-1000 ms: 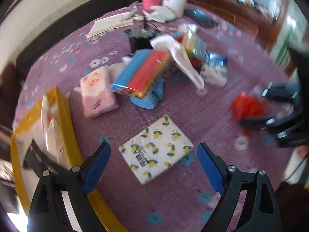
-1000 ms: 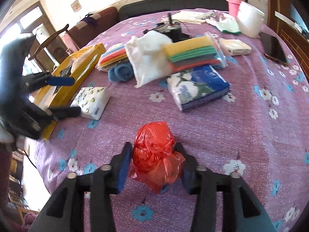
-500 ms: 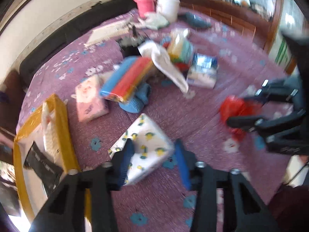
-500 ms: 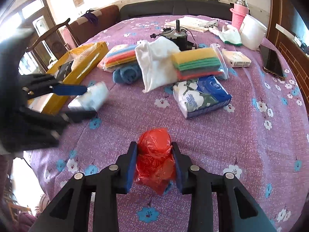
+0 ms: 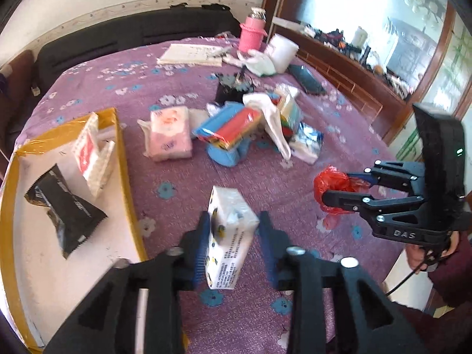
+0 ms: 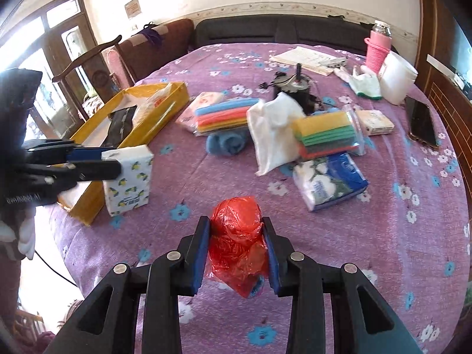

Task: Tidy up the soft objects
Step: 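Carry a tissue pack to the tray while the right tool drops the red bag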

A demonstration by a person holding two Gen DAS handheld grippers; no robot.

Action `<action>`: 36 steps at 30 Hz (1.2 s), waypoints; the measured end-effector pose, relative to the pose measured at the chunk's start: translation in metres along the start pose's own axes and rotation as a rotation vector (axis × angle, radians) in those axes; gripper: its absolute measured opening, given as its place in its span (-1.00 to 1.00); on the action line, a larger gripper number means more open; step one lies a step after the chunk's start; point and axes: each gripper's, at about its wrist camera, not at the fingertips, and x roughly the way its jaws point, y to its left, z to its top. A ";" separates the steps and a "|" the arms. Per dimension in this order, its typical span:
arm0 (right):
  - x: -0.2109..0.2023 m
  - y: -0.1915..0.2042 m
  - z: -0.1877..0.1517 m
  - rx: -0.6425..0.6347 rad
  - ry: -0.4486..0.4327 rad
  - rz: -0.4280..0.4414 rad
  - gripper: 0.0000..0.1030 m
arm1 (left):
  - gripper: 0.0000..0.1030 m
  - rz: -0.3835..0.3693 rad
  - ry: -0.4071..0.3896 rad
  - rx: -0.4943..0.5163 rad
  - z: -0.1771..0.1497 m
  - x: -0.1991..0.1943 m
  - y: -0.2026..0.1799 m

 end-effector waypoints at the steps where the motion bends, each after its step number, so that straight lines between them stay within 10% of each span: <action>1: 0.000 0.001 -0.001 -0.001 0.003 -0.001 -0.29 | 0.10 0.016 0.001 0.008 -0.002 0.005 -0.003; 5: 0.002 -0.004 -0.005 0.021 0.008 -0.001 -0.29 | 0.25 0.083 0.035 0.035 -0.003 0.035 -0.014; 8: -0.001 -0.008 -0.005 0.033 0.002 0.001 -0.29 | -0.59 0.198 0.085 0.073 -0.005 0.060 -0.023; 18: -0.008 0.017 0.025 0.011 -0.032 0.123 -0.29 | -0.60 0.026 -0.076 -0.156 -0.008 -0.039 0.032; 24: 0.018 0.081 0.070 -0.064 -0.027 0.261 -0.28 | -0.59 0.194 -0.126 -0.325 0.001 -0.080 0.126; 34: 0.094 0.165 0.113 -0.119 0.086 0.347 -0.28 | -0.56 0.328 -0.080 -0.489 0.038 -0.025 0.261; 36: 0.106 0.175 0.116 -0.121 0.107 0.353 -0.28 | -0.28 0.340 -0.094 -0.511 0.046 -0.018 0.274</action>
